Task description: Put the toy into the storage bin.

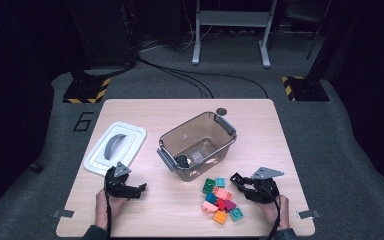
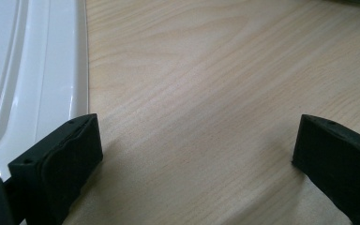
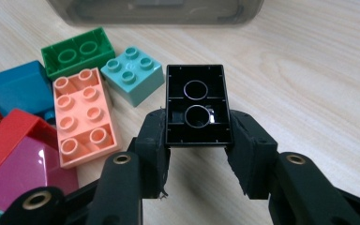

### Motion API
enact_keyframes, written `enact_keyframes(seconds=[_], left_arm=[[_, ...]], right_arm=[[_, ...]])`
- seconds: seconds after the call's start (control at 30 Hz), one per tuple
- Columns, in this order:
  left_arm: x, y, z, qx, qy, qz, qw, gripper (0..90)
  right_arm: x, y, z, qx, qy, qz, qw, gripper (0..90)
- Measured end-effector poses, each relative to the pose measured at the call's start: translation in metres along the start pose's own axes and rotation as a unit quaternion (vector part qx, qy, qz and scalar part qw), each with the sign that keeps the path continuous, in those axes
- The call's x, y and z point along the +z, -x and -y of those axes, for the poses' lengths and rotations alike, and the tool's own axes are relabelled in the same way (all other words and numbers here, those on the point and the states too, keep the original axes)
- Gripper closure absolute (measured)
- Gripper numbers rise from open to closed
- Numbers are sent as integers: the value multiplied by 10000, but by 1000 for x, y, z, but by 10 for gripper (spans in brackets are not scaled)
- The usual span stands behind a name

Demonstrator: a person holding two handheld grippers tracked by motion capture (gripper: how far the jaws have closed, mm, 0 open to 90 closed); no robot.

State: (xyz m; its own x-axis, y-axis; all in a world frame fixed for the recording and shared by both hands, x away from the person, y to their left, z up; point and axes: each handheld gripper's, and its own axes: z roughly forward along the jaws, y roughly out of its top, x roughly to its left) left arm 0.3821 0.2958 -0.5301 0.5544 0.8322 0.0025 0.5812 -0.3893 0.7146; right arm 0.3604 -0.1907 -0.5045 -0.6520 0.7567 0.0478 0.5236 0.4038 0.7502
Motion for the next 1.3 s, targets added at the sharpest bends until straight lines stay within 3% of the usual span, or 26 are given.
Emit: enact_keyframes(seconds=[0.57,1.3], left_arm=[[0,0,0,-4,2,-9,10000,15],[0,0,0,-1,-22,5,10000,16]], right_arm=[[-8,15,-25,91,77,174,9998,589],[-29,33,-62,11,144,443,9989,588]])
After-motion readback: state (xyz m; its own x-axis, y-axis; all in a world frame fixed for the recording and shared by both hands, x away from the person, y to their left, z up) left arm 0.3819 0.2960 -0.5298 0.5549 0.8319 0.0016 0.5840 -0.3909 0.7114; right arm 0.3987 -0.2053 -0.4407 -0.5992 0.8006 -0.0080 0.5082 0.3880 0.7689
